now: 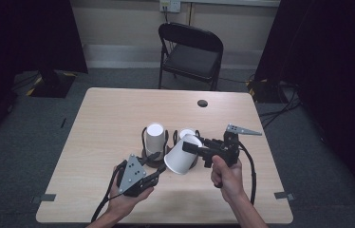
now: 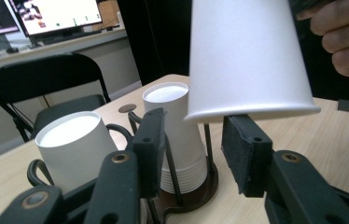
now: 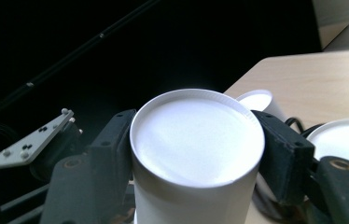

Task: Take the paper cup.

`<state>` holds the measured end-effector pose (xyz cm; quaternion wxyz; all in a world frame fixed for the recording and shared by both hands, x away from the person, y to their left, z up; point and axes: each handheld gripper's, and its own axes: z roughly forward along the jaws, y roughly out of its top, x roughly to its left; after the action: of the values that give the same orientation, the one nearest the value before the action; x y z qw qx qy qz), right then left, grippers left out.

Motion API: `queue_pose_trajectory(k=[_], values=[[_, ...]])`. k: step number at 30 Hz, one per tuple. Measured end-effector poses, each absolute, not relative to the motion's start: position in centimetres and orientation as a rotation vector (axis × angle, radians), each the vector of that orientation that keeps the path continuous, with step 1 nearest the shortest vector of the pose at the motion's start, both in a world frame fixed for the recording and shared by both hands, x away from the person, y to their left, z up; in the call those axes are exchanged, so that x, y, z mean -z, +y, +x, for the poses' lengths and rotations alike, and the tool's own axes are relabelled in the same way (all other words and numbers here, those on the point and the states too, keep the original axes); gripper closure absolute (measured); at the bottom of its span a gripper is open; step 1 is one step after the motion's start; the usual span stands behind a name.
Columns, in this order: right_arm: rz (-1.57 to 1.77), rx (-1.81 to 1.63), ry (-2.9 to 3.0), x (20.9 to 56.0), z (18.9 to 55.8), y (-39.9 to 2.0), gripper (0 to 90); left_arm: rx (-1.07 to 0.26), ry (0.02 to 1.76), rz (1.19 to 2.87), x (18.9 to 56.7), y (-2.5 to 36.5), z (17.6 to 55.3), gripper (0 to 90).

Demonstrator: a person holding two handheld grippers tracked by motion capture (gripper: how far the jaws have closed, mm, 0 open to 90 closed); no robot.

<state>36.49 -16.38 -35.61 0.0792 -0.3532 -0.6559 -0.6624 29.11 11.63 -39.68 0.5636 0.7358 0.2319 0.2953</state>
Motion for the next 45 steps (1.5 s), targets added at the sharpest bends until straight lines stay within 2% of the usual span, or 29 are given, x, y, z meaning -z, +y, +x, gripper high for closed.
queue_pose_trajectory(k=[13, 19, 23, 29, 36, 45], values=[[-1.045, 1.890, -1.881, 36.5, 36.4, -15.1, 34.9, -0.805, 0.518, 1.688, 40.4, 10.7, 28.2, 64.5], [-1.011, 1.852, -1.858, 36.6, 36.3, -14.3, 34.8, -0.814, 0.517, 1.671, 40.4, 10.8, 28.1, 65.2], [-1.005, 1.820, -1.845, 36.8, 36.4, -14.0, 34.7, -0.790, 0.530, 1.668, 40.5, 11.0, 28.3, 68.4], [-1.004, 1.813, -1.880, 36.9, 36.4, -13.8, 32.4, -0.737, 0.524, 1.692, 40.5, 11.6, 28.8, 80.6], [-0.987, 1.821, -1.991, 37.0, 36.1, -13.3, 26.2, -0.643, 0.516, 1.716, 40.6, 12.3, 29.1, 82.8], [-0.959, 1.862, -2.106, 36.7, 35.7, -13.1, 23.4, -0.535, 0.516, 1.756, 40.1, 12.5, 29.2, 83.6]])
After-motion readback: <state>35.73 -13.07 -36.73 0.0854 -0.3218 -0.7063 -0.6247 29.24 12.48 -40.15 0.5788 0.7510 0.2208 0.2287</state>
